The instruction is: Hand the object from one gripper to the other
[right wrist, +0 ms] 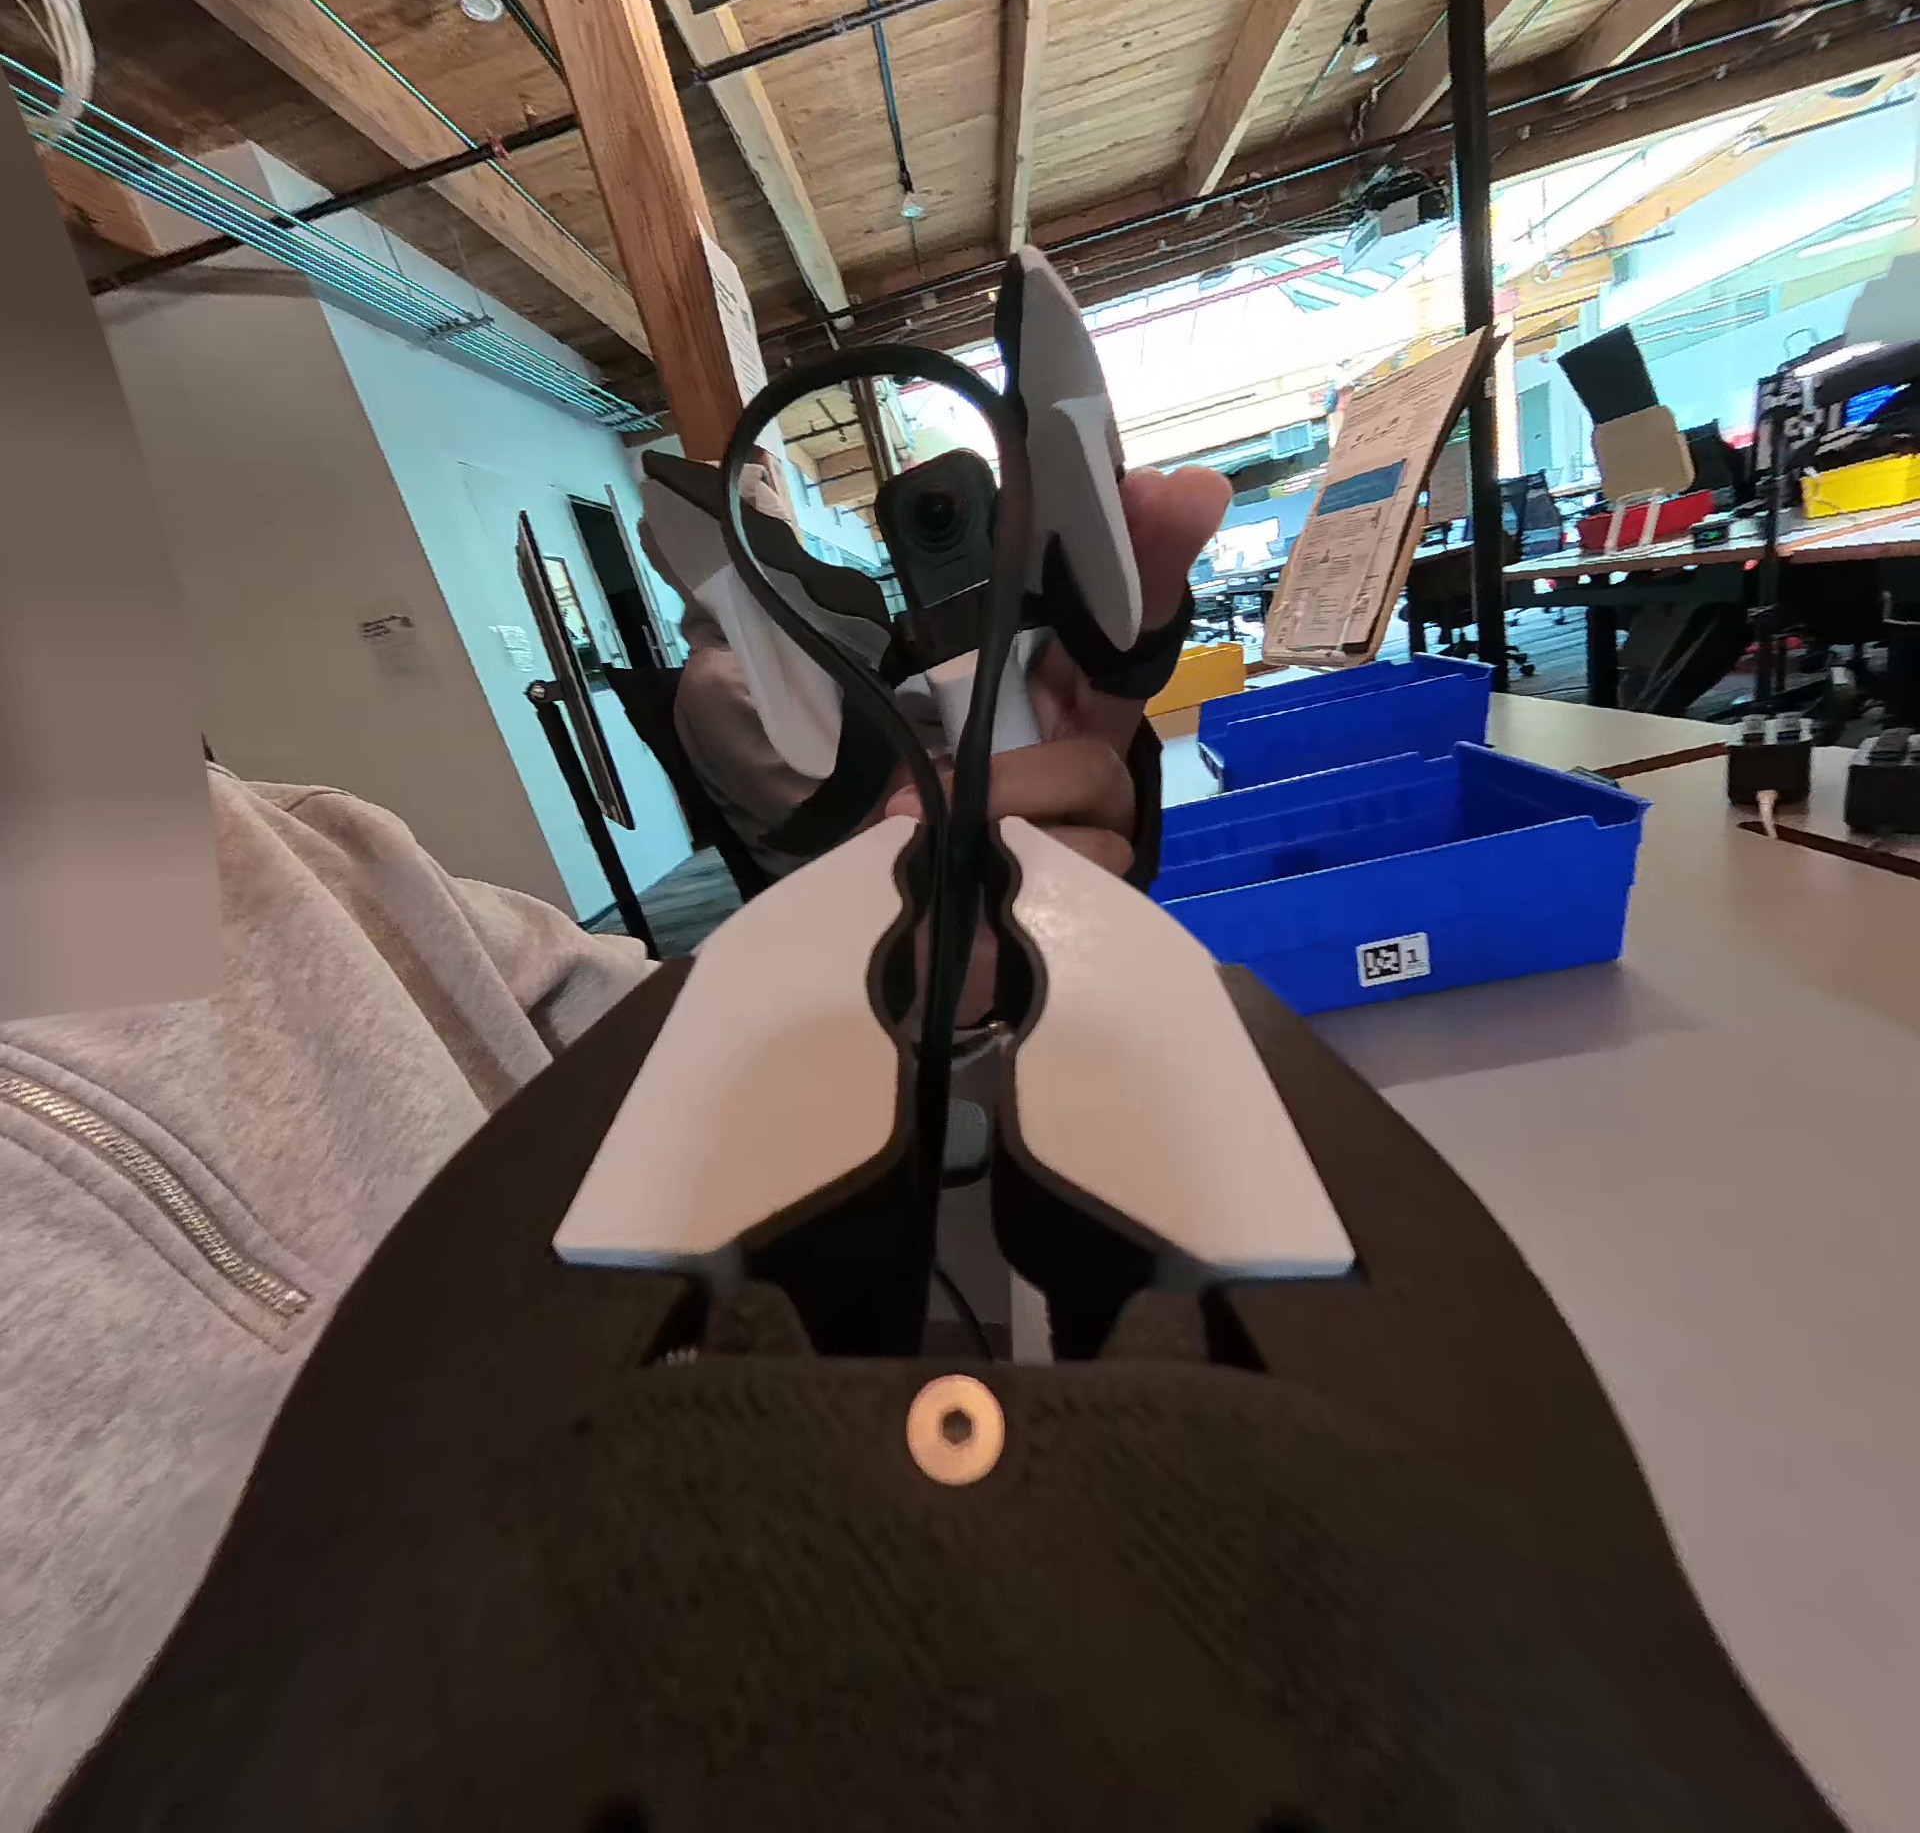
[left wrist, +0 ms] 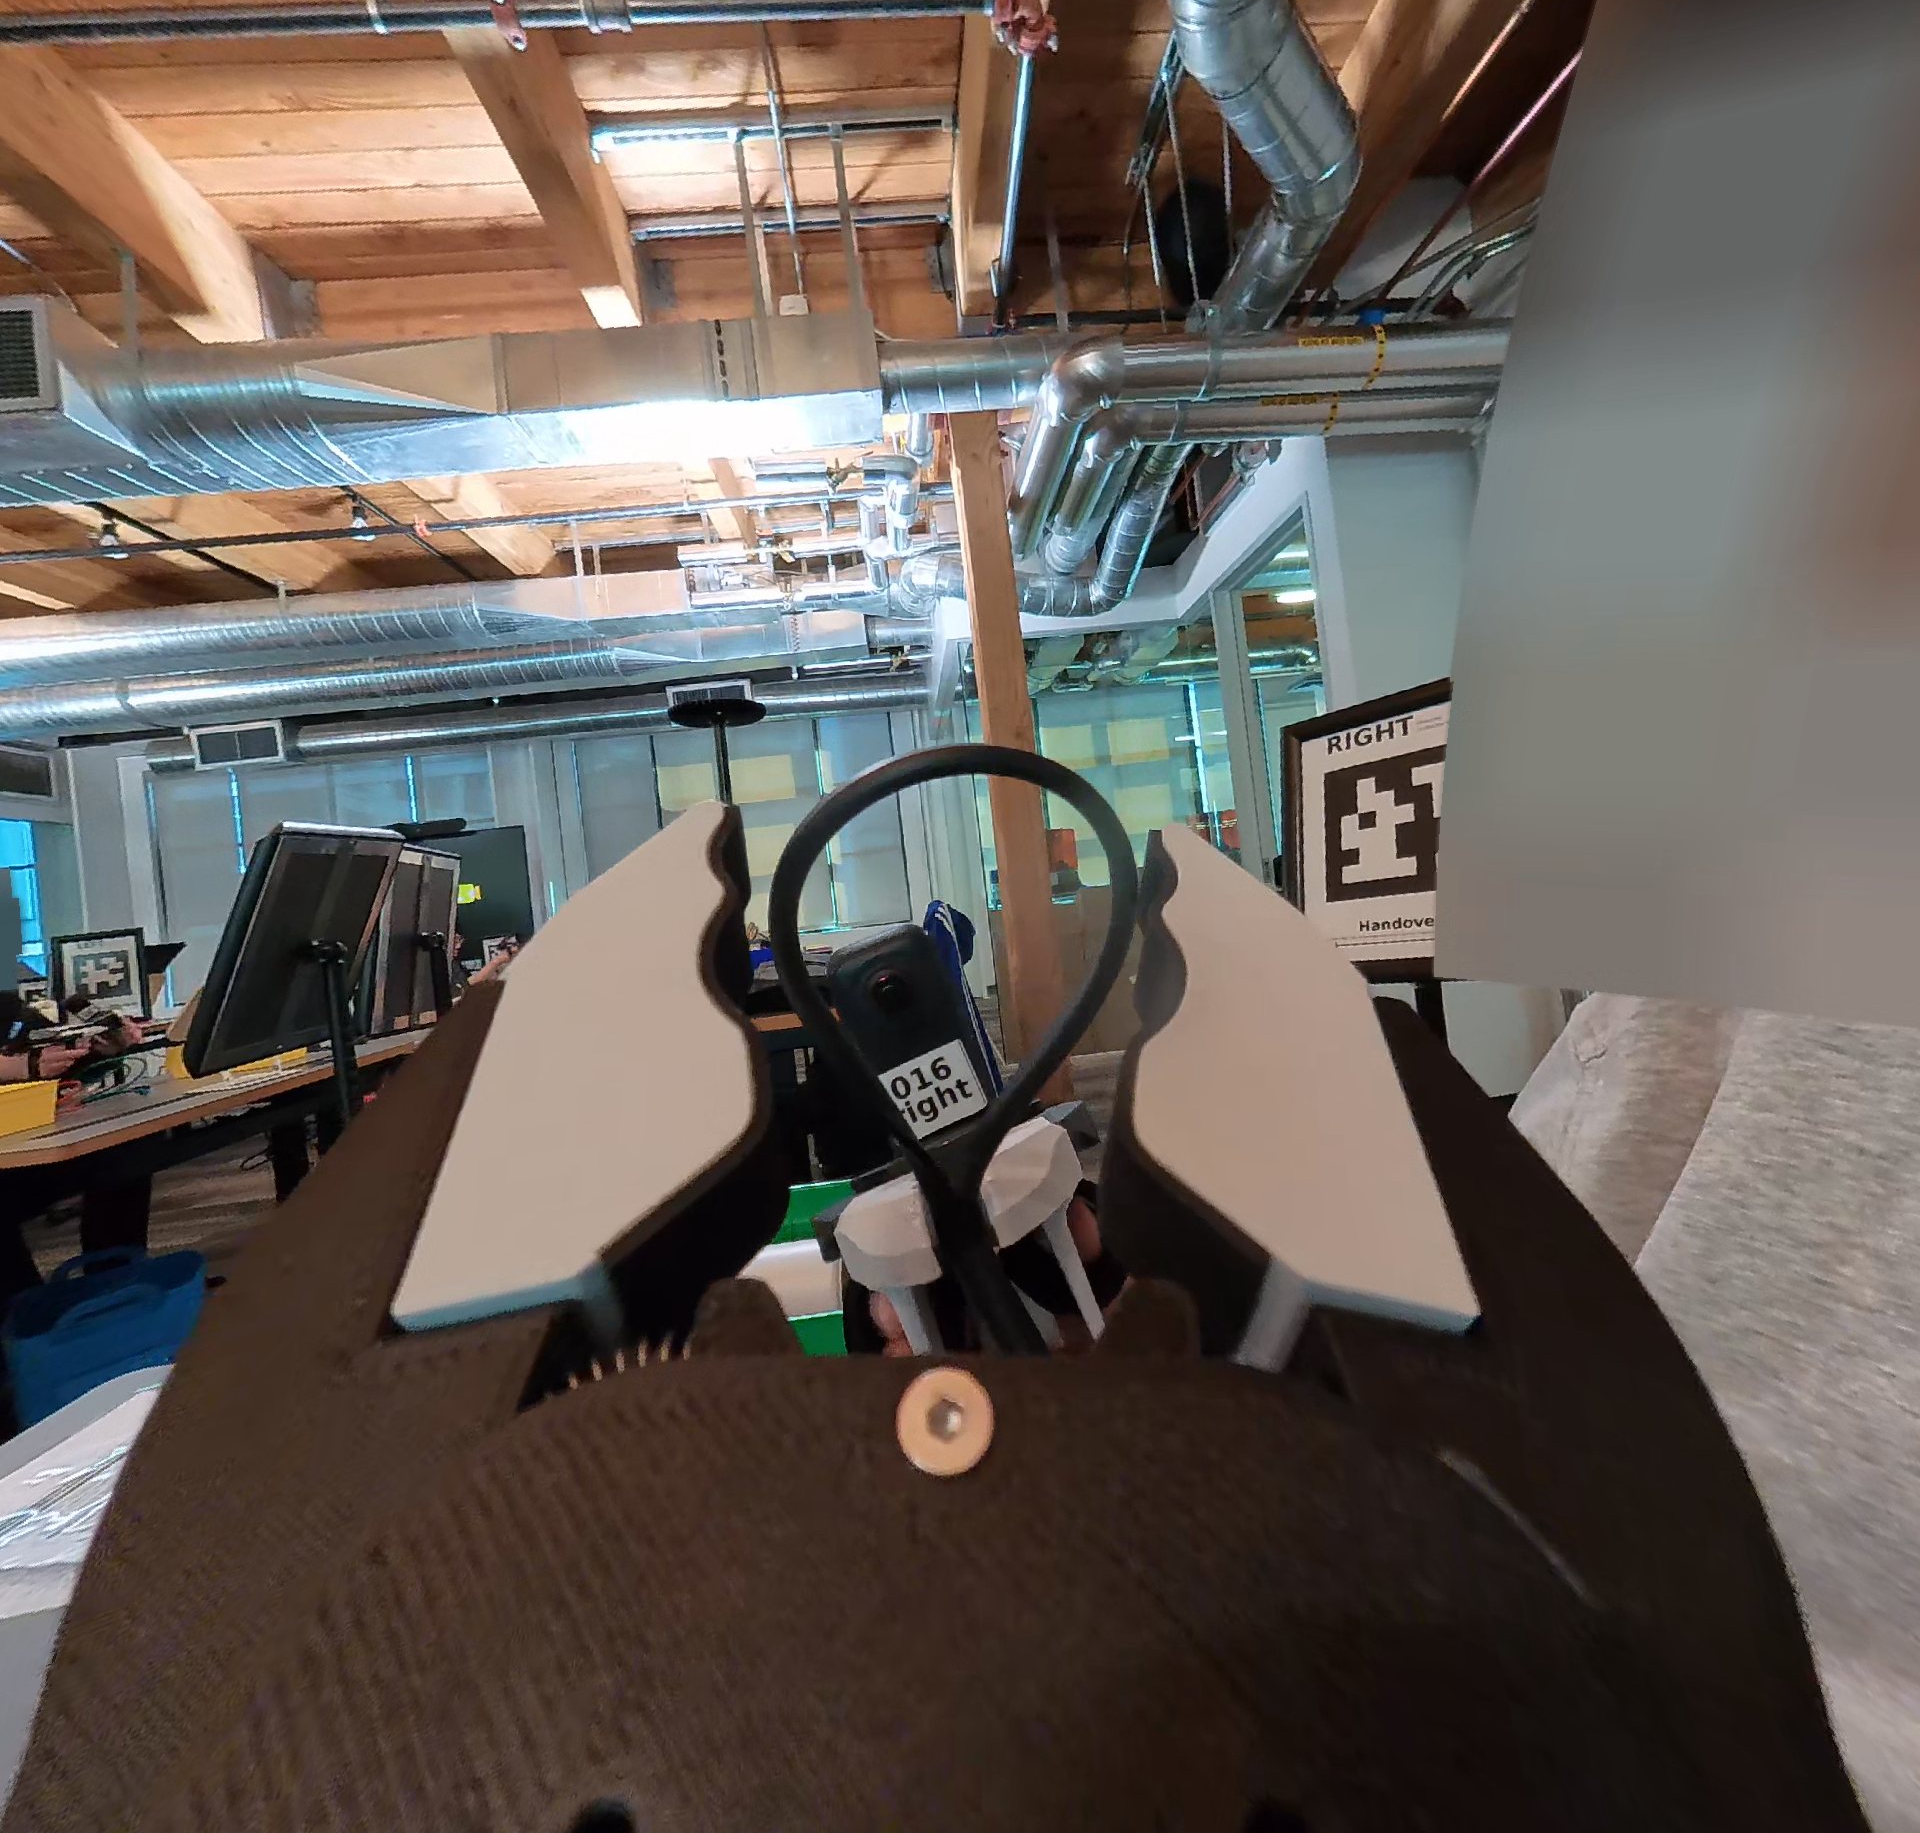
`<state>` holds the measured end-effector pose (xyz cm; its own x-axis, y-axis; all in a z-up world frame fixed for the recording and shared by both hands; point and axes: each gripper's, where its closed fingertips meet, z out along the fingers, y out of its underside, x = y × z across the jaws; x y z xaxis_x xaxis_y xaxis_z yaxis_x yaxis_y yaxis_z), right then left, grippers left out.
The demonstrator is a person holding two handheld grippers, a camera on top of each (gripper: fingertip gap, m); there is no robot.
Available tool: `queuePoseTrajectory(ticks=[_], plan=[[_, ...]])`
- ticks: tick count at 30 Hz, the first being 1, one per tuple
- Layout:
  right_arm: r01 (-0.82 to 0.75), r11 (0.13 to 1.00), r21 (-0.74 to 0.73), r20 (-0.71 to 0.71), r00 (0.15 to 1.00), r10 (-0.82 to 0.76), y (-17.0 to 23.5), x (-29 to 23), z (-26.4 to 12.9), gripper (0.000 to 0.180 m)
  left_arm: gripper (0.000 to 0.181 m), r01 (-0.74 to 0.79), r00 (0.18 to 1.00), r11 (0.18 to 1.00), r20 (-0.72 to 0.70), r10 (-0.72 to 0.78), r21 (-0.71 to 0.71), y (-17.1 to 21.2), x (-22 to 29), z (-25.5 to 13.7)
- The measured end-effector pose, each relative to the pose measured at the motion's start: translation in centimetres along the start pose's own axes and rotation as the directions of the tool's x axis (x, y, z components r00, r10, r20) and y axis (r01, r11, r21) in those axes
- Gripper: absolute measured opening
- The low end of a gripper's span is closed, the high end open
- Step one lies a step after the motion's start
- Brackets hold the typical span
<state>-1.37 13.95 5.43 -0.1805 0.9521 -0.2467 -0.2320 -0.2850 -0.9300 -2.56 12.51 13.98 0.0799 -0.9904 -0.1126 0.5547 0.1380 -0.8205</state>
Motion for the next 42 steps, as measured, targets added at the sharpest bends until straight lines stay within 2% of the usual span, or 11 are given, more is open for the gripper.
queuePoseTrajectory(ticks=[4, 10, 20, 26, 32, 37, 42], plan=[[-0.031, 0.999, 0.009, 0.024, 0.999, 0.03, 0.1, -0.2, 0.1, 0.01, 0.071, -0.005, 1.0, 1.0, -0.006, 0.005, -0.005, 0.0, 0.1, 0.0], [-0.017, 1.0, -0.001, 0.021, 1.0, 0.017, 0.3, -0.2, 0.2, 0.01, 0.056, -0.013, 1.0, 1.0, -0.01, 0.013, -0.011, -0.2, 0.2, 0.0], [-0.001, 1.0, -0.012, -0.014, 1.0, 0.001, 0.7, 0.3, 0.4, 0.011, 0.005, 0.008, 1.0, 0.998, 0.012, -0.007, -0.063, 0.0, -0.5, -0.5], [-0.022, 1.0, -0.007, -0.032, 0.999, 0.022, 0.7, 0.8, 0.3, 0.007, 0.004, 0.025, 0.998, 0.997, 0.064, -0.02, -0.08, -0.4, -1.3, -0.7], [0.018, 1.0, -0.017, -0.053, 0.998, -0.018, 0.5, 0.8, 0.1, 0.004, 0.004, 0.042, 0.998, 0.996, 0.059, -0.037, -0.075, -0.5, -1.3, -0.7], [0.028, 1.0, 0.007, -0.083, 0.996, -0.027, -0.6, 1.1, -0.3, 0.035, 0.003, 0.029, 0.996, 0.995, 0.087, -0.021, -0.091, -0.5, -1.6, -0.7], [0.098, 0.995, 0.022, -0.151, 0.984, -0.094, -1.7, 1.3, -0.8, 0.046, 0.004, 0.053, 0.987, 0.993, 0.154, -0.036, -0.109, -0.8, -2.6, -1.0]])
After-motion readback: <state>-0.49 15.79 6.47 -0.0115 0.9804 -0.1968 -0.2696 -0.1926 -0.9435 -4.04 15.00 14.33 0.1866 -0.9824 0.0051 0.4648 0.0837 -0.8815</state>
